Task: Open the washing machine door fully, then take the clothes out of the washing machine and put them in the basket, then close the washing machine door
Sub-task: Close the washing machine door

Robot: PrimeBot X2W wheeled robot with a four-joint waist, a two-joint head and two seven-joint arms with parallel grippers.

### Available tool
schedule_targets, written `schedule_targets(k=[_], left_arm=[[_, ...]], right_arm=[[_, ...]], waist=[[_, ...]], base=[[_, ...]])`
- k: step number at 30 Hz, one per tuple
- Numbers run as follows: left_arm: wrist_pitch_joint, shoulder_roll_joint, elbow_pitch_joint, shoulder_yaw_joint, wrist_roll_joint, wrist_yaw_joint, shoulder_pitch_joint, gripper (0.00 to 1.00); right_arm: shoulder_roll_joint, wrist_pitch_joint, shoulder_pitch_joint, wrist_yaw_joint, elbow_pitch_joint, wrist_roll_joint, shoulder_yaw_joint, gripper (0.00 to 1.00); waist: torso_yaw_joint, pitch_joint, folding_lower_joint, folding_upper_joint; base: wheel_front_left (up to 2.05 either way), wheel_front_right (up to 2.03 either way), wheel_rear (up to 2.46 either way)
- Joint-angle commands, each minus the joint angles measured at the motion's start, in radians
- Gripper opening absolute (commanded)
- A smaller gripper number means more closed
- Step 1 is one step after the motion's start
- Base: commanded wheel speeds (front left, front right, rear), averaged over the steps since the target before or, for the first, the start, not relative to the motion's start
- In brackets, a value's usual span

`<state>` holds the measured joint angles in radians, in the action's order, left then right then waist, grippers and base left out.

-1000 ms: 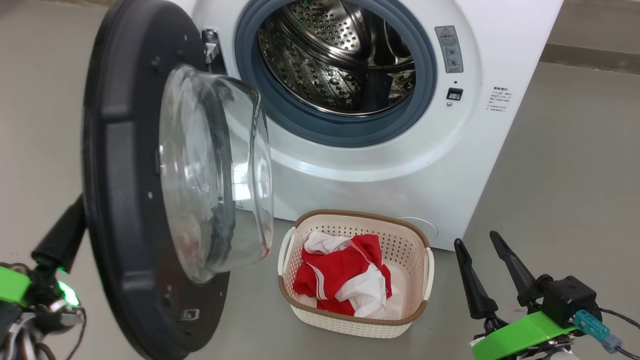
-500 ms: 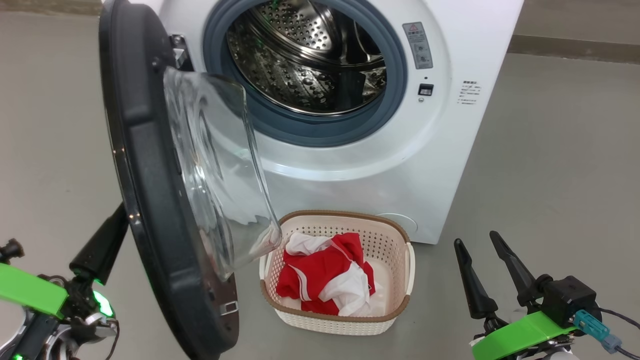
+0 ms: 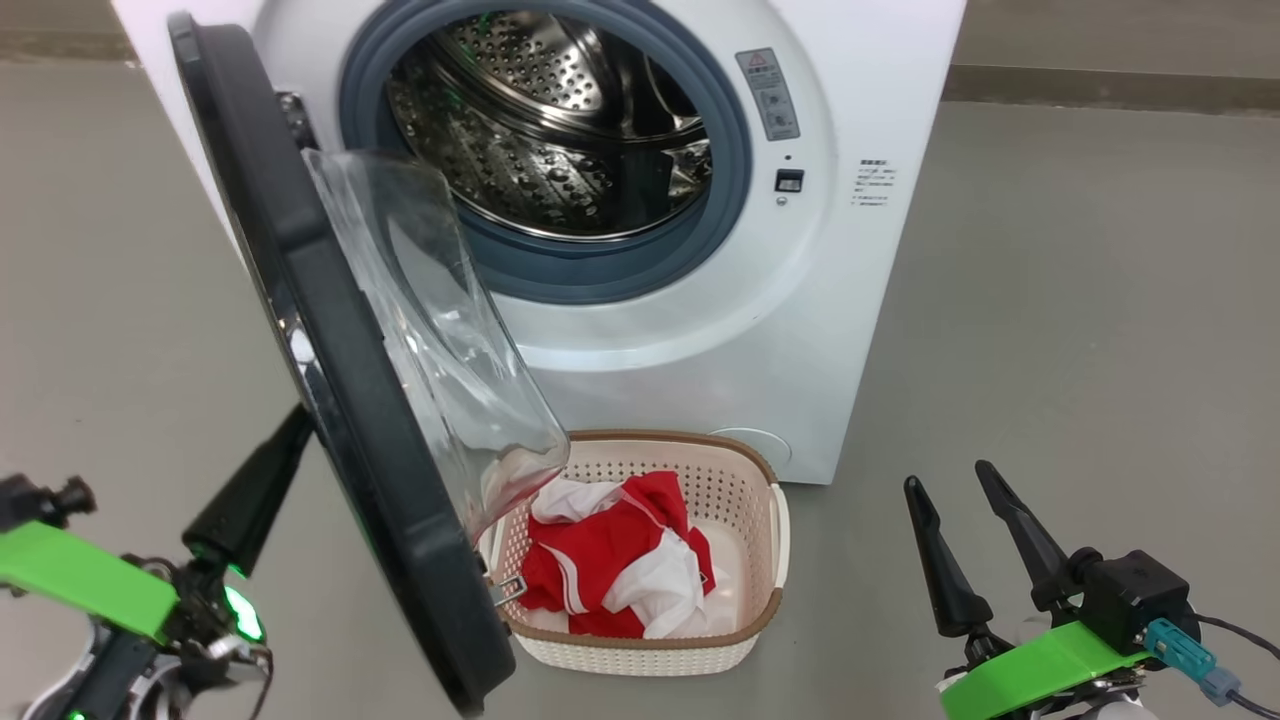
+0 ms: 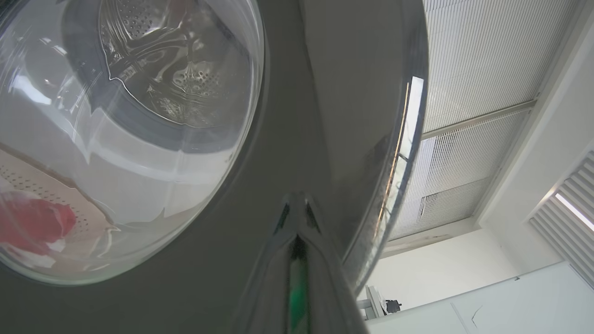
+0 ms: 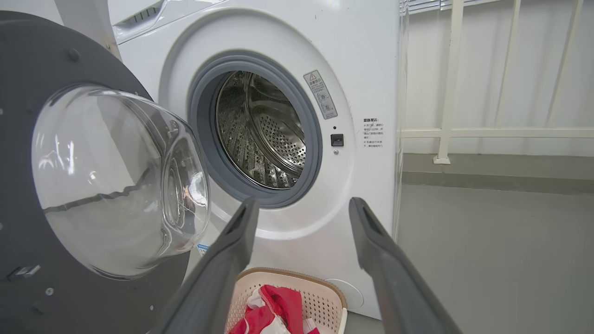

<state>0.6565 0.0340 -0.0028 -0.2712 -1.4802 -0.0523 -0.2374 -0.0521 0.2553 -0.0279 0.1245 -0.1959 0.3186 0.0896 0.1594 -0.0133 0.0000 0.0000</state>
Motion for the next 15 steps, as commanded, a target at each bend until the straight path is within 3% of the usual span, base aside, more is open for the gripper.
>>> schedule_targets(k=[1, 9, 10, 11, 12, 15], left_arm=[[0.001, 0.016, -0.032, -0.007, -0.014, 0.018, 0.005, 0.0], [-0.024, 0.018, -0.021, -0.02, -0.014, 0.02, 0.02, 0.0], [-0.032, 0.021, -0.019, -0.026, -0.009, 0.023, 0.022, 0.08], [-0.041, 0.023, -0.018, -0.031, -0.002, 0.025, 0.025, 0.47], [-0.05, 0.027, -0.016, -0.035, 0.009, 0.027, 0.029, 1.0], [-0.087, 0.051, -0.023, -0.037, 0.069, 0.063, 0.042, 1.0]], right_arm=[[-0.004, 0.006, -0.04, 0.006, 0.025, 0.01, 0.025, 1.0], [-0.005, 0.006, -0.035, 0.006, 0.026, 0.008, 0.024, 1.0], [-0.005, 0.006, -0.035, 0.006, 0.026, 0.008, 0.023, 1.0], [-0.005, 0.006, -0.034, 0.006, 0.026, 0.008, 0.023, 1.0], [-0.005, 0.006, -0.033, 0.006, 0.027, 0.008, 0.023, 1.0], [-0.005, 0.006, -0.029, 0.006, 0.029, 0.008, 0.022, 1.0]], waist=[[-0.015, -0.003, 0.0, 0.0], [-0.032, -0.009, 0.0, 0.0], [-0.032, -0.01, 0.0, 0.0], [-0.032, -0.011, 0.0, 0.0], [-0.031, -0.011, 0.0, 0.0], [-0.026, -0.013, 0.0, 0.0]], base=[[0.0, 0.0, 0.0], [0.0, 0.0, 0.0], [0.0, 0.0, 0.0], [0.0, 0.0, 0.0], [0.0, 0.0, 0.0], [0.0, 0.0, 0.0]])
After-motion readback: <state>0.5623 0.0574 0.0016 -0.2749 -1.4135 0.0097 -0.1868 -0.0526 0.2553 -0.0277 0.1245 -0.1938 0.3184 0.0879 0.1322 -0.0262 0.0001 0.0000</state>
